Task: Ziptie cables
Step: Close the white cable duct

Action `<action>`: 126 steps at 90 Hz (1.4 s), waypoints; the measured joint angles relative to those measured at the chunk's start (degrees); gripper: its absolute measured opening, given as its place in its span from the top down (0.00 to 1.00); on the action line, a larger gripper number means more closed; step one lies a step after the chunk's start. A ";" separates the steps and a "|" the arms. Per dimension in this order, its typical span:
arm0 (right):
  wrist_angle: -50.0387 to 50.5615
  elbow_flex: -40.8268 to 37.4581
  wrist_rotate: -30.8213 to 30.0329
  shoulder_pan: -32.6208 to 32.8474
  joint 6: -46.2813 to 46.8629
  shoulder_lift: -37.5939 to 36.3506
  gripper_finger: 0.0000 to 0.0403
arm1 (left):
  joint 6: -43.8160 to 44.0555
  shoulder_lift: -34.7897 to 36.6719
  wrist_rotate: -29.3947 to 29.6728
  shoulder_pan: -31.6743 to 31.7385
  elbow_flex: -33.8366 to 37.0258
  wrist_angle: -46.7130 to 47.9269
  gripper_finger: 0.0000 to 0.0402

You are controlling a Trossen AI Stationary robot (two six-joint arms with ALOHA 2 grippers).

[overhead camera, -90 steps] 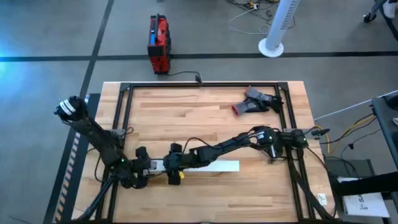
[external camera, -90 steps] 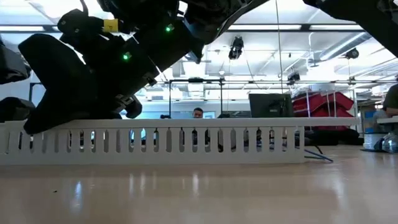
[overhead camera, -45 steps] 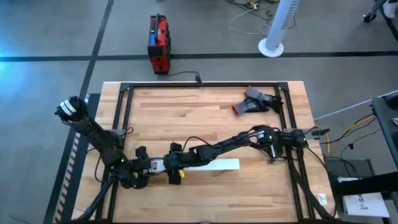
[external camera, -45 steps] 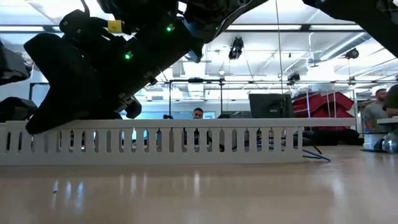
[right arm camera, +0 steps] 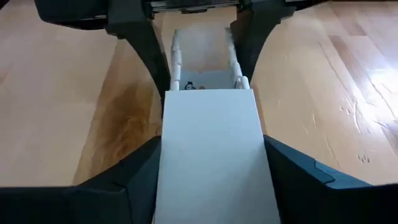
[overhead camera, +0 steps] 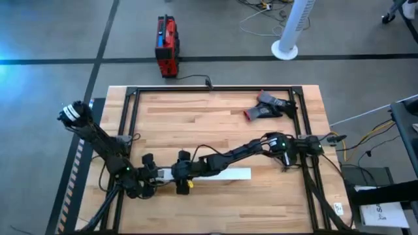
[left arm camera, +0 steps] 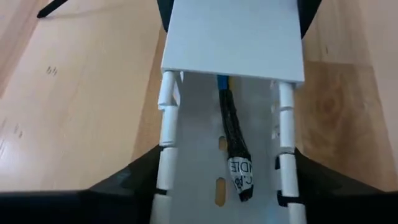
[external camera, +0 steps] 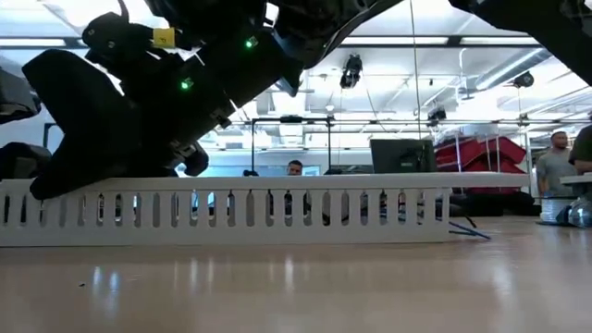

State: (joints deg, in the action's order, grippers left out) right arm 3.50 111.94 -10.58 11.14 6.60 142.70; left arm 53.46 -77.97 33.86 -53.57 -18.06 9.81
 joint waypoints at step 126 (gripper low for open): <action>-8.12 0.28 5.86 -0.70 -3.81 1.32 0.44 | -10.29 -0.03 3.93 4.11 0.15 -10.86 0.49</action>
State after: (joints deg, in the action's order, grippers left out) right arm -4.62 112.22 -4.72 10.44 2.79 144.03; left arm 43.16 -78.00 37.79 -49.46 -17.91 -1.05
